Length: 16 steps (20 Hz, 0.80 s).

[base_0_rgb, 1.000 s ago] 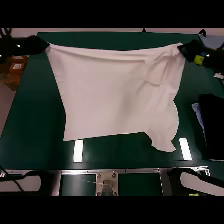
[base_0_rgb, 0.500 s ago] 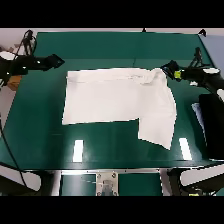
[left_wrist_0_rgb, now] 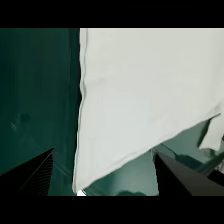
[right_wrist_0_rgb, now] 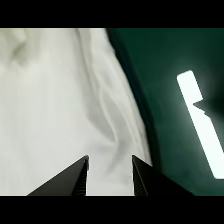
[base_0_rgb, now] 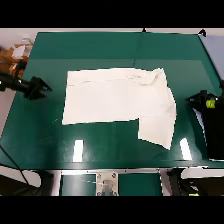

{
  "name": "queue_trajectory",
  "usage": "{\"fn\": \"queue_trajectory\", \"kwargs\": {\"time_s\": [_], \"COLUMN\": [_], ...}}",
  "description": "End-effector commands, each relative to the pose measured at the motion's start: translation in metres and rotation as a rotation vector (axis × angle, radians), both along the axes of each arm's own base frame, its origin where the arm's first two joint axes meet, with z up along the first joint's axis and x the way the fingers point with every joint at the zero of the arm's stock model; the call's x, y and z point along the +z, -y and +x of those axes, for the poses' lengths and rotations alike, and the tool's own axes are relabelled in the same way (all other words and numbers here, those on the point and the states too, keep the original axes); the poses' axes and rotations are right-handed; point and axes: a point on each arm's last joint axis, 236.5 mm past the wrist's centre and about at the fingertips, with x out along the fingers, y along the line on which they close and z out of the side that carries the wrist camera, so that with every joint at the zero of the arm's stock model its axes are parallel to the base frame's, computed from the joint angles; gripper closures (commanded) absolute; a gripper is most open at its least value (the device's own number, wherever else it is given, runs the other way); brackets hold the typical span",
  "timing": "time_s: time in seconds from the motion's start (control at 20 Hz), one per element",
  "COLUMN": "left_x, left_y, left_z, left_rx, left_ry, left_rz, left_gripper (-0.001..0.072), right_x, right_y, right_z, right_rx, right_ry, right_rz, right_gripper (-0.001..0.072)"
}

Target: Fold the shirts.

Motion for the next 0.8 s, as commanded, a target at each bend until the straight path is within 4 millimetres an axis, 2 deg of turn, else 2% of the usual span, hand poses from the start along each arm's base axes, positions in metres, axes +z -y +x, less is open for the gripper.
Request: {"fn": "queue_trajectory", "kwargs": {"time_s": [0.0, 0.1, 0.15, 0.2, 0.25, 0.3, 0.55, 0.6, 0.65, 0.7, 0.75], "left_x": [-0.038, -0.063, -0.069, -0.072, -0.074, -0.078, -0.090, -0.090, -0.090, -0.090, -0.091], "left_y": [0.023, 0.037, 0.044, 0.051, 0.058, 0.065, 0.103, 0.105, 0.105, 0.104, 0.101], "left_z": [-0.065, -0.089, -0.091, -0.089, -0.087, -0.088, -0.092, -0.092, -0.092, -0.091, -0.087], "left_rx": [-0.008, 0.014, 0.031, 0.054, 0.064, 0.060, -0.042, -0.048, -0.052, -0.054, -0.053], "left_ry": [-0.246, -0.308, -0.304, -0.285, -0.267, -0.268, -0.258, -0.258, -0.254, -0.245, -0.232], "left_rz": [-0.109, -0.150, -0.175, -0.209, -0.230, -0.227, -0.160, -0.158, -0.159, -0.156, -0.138], "left_gripper": [0.0016, 0.0017, 0.0017, 0.0020, 0.0102, 0.0116, 0.0118, 0.0173, 0.0469, 0.0603, 0.0675], "right_x": [-0.030, -0.037, -0.040, -0.041, -0.043, -0.045, -0.048, -0.049, -0.049, -0.049, -0.050], "right_y": [0.004, -0.001, -0.004, -0.006, -0.008, -0.011, -0.022, -0.023, -0.024, -0.024, -0.024], "right_z": [-0.052, -0.056, -0.057, -0.057, -0.057, -0.057, -0.054, -0.053, -0.053, -0.053, -0.053], "right_rx": [-0.012, -0.010, -0.008, -0.003, 0.000, 0.004, 0.034, 0.036, 0.038, 0.038, 0.039], "right_ry": [-0.104, -0.112, -0.115, -0.119, -0.122, -0.125, -0.130, -0.130, -0.130, -0.130, -0.132], "right_rz": [0.030, 0.035, 0.037, 0.037, 0.038, 0.038, 0.034, 0.033, 0.031, 0.031, 0.033], "right_gripper": [0.0376, 0.0371, 0.0334, 0.0333, 0.0332, 0.0331, 0.0302, 0.0302, 0.0301, 0.0302, 0.0301]}}
